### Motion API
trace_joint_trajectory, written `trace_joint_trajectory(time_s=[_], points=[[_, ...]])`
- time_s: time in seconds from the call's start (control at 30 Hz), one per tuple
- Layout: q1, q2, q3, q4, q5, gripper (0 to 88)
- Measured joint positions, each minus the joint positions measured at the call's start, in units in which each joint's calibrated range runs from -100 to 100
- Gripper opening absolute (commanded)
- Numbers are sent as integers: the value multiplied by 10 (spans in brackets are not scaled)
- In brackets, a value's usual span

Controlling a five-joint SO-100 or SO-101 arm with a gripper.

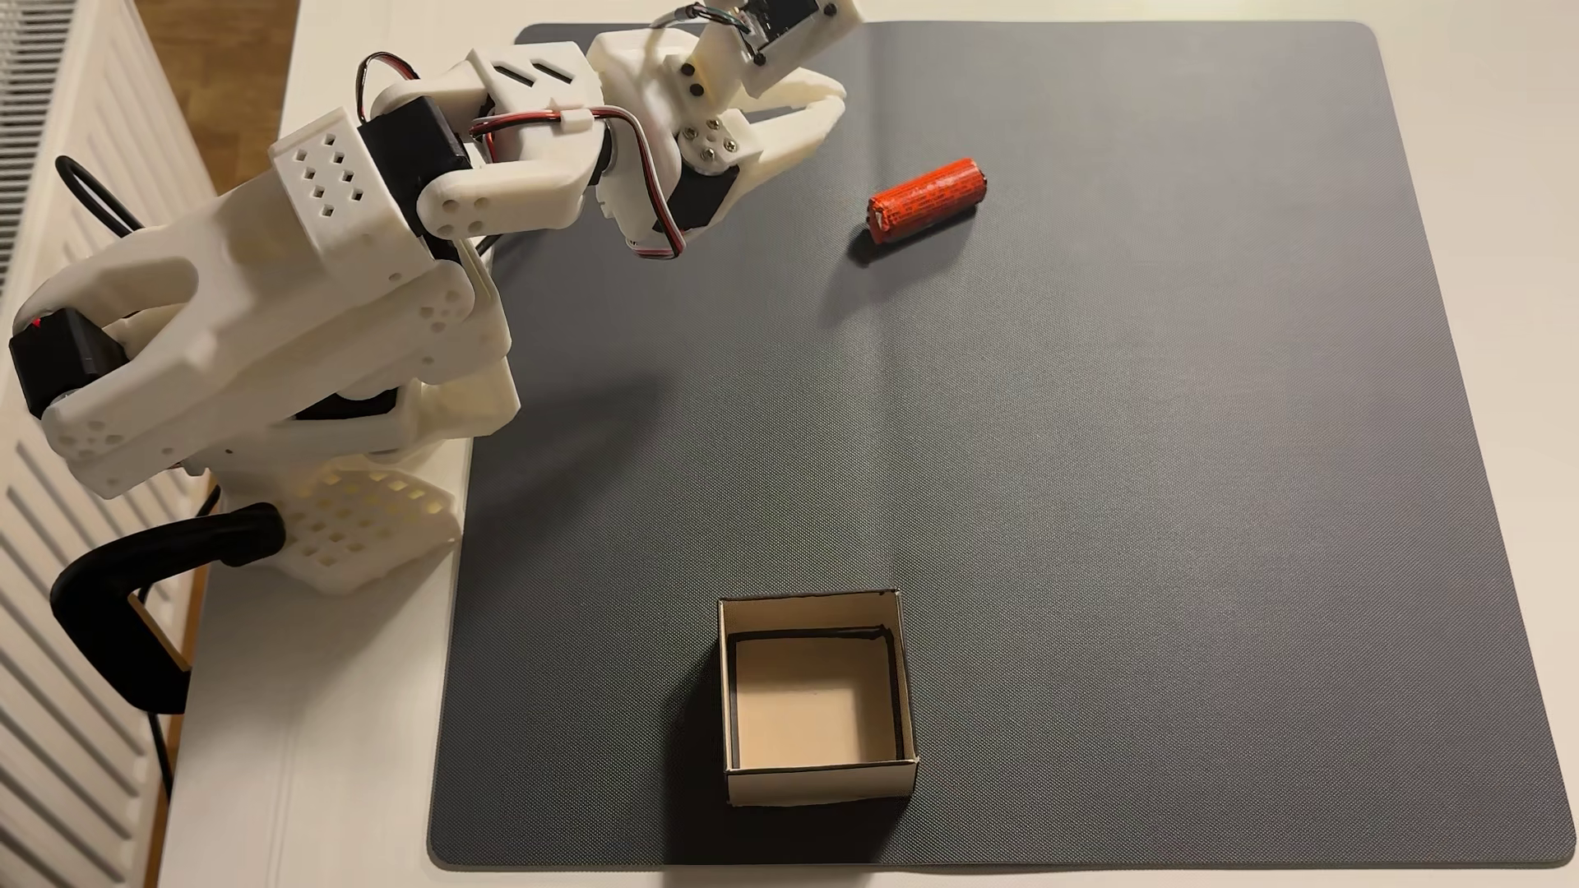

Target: Pick the red object and place it in the box

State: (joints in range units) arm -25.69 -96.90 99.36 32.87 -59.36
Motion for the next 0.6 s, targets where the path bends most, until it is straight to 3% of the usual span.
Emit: trace_joint_trajectory(time_s=[0.3, 0.6], points=[[1, 174, -86, 12, 19, 16], [-1, 436, -196, -135, 22, 226]])
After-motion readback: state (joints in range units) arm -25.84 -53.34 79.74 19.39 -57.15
